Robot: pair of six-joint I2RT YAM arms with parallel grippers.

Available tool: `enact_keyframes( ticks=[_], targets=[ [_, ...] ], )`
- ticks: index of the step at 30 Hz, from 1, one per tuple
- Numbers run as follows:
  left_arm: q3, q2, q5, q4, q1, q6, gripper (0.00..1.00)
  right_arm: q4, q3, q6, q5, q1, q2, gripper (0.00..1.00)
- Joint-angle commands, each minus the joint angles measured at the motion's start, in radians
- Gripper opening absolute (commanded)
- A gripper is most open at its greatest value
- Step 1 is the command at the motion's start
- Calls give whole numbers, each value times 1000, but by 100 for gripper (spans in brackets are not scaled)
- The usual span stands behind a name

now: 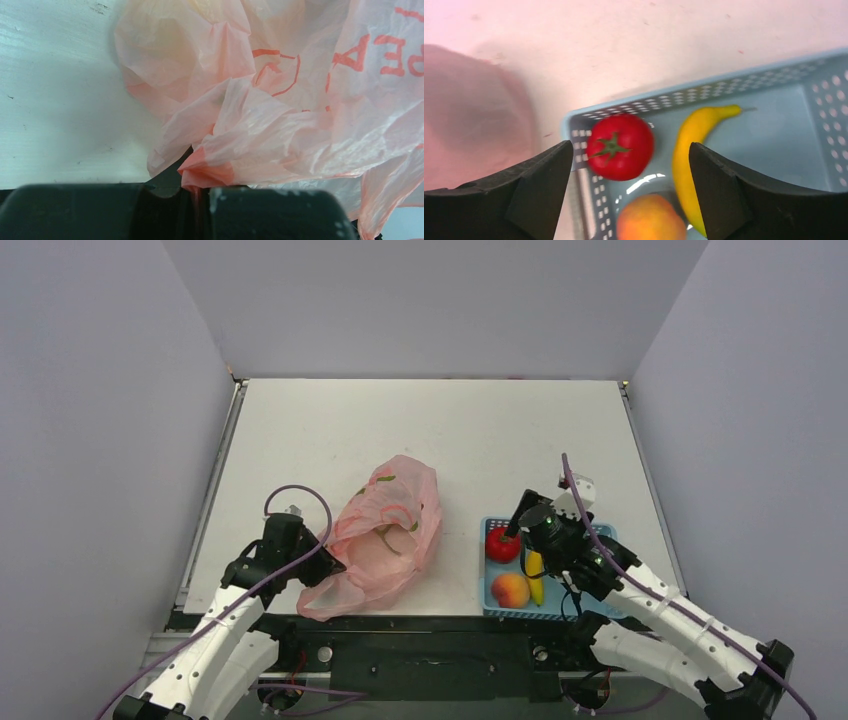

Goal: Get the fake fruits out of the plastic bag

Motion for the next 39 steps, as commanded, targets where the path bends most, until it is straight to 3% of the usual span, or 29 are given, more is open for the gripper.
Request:
enact_keyframes(
  ticks=[1,6,10,14,19,25,39],
  targets=[
    [21,-8,13,36,-3,1,0,20,150,-83,186,211,65,81],
    [16,-9,14,40,-2,2,0,222,271,-323,285,524,190,81],
    [13,-8,15,37,-2,4,0,375,359,-530,144,650,329,79],
    [7,-4,10,42,-3,4,0,471,433,-673,-15,709,492,68],
    [8,1,9,41,-2,6,0,529,507,-726,-143,709,681,61],
    [-11,16,32,68,-2,-5,0,625,539,-683,-181,665,823,57],
    [-75,58,77,166,-4,-27,0,845,435,-584,-194,487,970,52]
  ],
)
